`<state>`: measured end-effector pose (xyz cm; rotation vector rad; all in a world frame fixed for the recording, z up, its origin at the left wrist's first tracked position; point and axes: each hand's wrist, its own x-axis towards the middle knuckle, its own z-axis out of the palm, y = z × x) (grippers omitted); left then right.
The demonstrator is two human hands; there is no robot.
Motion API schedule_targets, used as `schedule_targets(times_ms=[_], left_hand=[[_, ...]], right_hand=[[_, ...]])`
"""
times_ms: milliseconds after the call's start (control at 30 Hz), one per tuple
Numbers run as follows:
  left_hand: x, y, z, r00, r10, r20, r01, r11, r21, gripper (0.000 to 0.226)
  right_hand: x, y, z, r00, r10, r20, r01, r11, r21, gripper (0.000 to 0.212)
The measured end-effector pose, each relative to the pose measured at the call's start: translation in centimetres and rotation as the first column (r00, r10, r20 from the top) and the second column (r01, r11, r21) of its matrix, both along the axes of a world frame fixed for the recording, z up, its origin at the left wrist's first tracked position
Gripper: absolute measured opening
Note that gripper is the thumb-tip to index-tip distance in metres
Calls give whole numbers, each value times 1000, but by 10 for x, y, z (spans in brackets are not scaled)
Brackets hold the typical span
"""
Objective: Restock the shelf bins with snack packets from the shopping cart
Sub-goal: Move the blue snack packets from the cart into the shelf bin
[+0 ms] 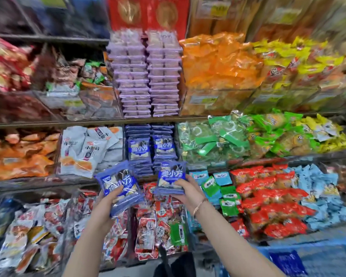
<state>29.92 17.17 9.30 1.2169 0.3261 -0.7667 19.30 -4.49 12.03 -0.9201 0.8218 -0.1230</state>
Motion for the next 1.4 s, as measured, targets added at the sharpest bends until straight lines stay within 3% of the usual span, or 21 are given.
schedule_targets(times_ms=[133,267,367,467,567,633,700,767,833,967,1067,1133,1200,1300,1400], left_hand=[[29,9,4,996,91,3,-91,996,-8,94],[47,21,8,994,106,34,-105,994,-18,69],[55,34,12,995,82,62,-81,997,-14,73],[64,44,9,997,60,45,-61,998,23,82],[70,45,3,998,56,38,-58,998,31,71],[72,43,0,998,62,21,-63,998,18,79],[74,41,-3,997,70,19,-70,998,3,89],[75,38,-4,997,82,13,-82,997,-14,102],[76,34,-5,998,68,8,-68,998,-10,113],[71,22,-3,998,65,-6,-65,998,-16,113],[66,11,2,999,34,20,-33,999,-22,110],[63,-2,7,999,20,43,-19,999,-25,112],[59,-17,11,999,14,49,-13,1000,-22,111],[57,-35,14,998,-9,65,12,999,-47,93],[59,-46,18,994,-56,90,60,998,-37,78]], right_hand=[[49,3,11,999,-19,-29,17,997,-73,30],[98,4,13,999,-44,-30,41,994,-101,22],[131,9,11,998,-51,-27,48,993,-106,32],[161,11,5,998,-47,-47,42,992,-116,13],[183,15,-6,994,4,-106,-26,977,-211,10],[190,16,-15,969,44,-243,-153,878,-453,23],[190,14,-22,892,74,-445,-397,599,-696,33],[188,10,-28,812,62,-581,-562,355,-747,47],[185,6,-30,781,88,-618,-612,302,-731,56],[170,5,-21,886,101,-453,-455,386,-802,60],[144,14,-6,952,200,-230,-300,474,-828,28],[121,28,0,875,440,-203,-436,531,-726,22],[104,40,-2,793,574,-205,-547,520,-656,30],[99,40,-10,850,493,-186,-475,563,-677,35],[99,24,-10,885,438,-155,-442,692,-571,32]])
